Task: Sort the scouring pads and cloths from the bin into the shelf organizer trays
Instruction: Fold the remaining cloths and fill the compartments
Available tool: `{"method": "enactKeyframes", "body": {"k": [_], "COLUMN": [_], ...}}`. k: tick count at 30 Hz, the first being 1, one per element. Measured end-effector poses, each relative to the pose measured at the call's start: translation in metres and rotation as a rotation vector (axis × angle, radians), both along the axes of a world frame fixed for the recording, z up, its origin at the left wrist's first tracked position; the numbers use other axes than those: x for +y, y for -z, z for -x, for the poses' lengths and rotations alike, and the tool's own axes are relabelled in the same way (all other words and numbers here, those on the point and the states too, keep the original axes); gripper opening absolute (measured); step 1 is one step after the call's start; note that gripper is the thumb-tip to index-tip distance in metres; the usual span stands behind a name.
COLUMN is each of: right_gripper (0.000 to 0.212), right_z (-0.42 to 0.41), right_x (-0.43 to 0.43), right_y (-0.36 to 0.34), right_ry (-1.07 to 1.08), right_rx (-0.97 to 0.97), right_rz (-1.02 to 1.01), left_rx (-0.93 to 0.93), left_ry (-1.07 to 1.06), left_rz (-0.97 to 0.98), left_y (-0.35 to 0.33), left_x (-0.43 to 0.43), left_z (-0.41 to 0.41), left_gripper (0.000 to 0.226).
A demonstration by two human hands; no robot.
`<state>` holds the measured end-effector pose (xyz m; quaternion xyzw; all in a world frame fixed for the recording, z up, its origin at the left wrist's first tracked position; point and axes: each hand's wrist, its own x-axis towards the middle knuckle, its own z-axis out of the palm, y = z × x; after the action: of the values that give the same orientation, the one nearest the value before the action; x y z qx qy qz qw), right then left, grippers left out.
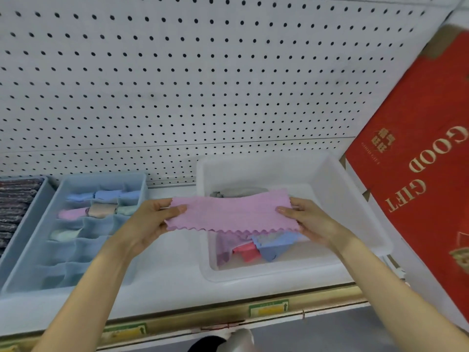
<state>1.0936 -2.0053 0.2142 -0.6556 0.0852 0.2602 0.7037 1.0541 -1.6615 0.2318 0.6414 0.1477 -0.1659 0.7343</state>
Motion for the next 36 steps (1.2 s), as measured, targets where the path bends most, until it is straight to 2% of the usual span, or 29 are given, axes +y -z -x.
{"method": "enactKeyframes", "body": {"k": [3,4,5,6,8,9,12,14,17,21,23,25,27,29,31,34,36], "right_gripper": [0.030,0.027,0.017,0.018,0.039,0.040,0.048,0.043,0.017,0.033,0.022,0.010,0.008,0.011,0.012,0.007,0.004], "right_z": [0.001,0.001,0.003,0.003,0.006,0.007,0.010,0.010,0.010,0.007,0.006,0.003,0.001,-0.001,-0.002,0.003,0.008], "right_x": [-0.020,-0.027,-0.033,-0.038,-0.042,-0.044,-0.044,-0.042,-0.042,-0.048,-0.048,-0.044,-0.037,-0.029,-0.021,-0.009,0.000], "right_y": [-0.026,-0.034,-0.043,-0.048,-0.060,-0.062,-0.064,-0.061,-0.056,-0.063,-0.071,-0.082,-0.099,-0.120,-0.141,-0.169,-0.185], "right_ry": [-0.018,-0.003,0.022,0.034,0.050,0.050,0.109,0.156,0.158,0.270,0.278,0.265,0.223,0.152,0.065,-0.068,-0.143], "right_rx": [-0.072,-0.102,-0.133,-0.175,-0.244,-0.263,-0.280,-0.350,-0.434,-0.418,-0.433,-0.491,-0.568,-0.645,-0.698,-0.746,-0.782], "right_rz": [-0.041,-0.065,-0.090,-0.102,-0.064,-0.058,-0.034,0.083,0.179,0.100,0.112,0.200,0.295,0.360,0.390,0.404,0.411], "left_rx": [-0.115,-0.145,-0.178,-0.194,-0.190,-0.193,-0.203,-0.229,-0.274,-0.217,-0.203,-0.212,-0.243,-0.290,-0.333,-0.326,-0.311], "left_ry": [0.075,0.080,0.087,0.078,0.066,0.065,0.063,0.042,0.031,0.001,0.077,0.206,0.312,0.367,0.419,0.521,0.596], "left_rz": [0.128,0.155,0.165,0.190,0.155,0.179,0.179,0.063,-0.156,-0.178,-0.219,-0.267,-0.313,-0.398,-0.500,-0.690,-0.795], "left_y": [-0.011,-0.019,-0.016,-0.022,-0.028,-0.028,-0.038,-0.038,-0.033,-0.029,-0.030,-0.032,-0.032,-0.032,-0.030,-0.032,-0.042], "left_x": [-0.003,-0.006,-0.005,-0.009,-0.018,-0.021,-0.035,-0.044,-0.056,-0.057,-0.055,-0.055,-0.056,-0.057,-0.056,-0.057,-0.062], "left_z": [-0.006,-0.005,-0.008,-0.009,-0.012,-0.013,-0.017,-0.019,-0.020,-0.017,-0.014,-0.011,-0.008,-0.006,-0.007,-0.009,-0.014], "left_gripper": [0.049,0.047,0.030,0.010,0.052,0.061,0.060,0.048,0.013,0.033,0.035,0.028,0.021,0.026,0.035,0.025,0.027]}}
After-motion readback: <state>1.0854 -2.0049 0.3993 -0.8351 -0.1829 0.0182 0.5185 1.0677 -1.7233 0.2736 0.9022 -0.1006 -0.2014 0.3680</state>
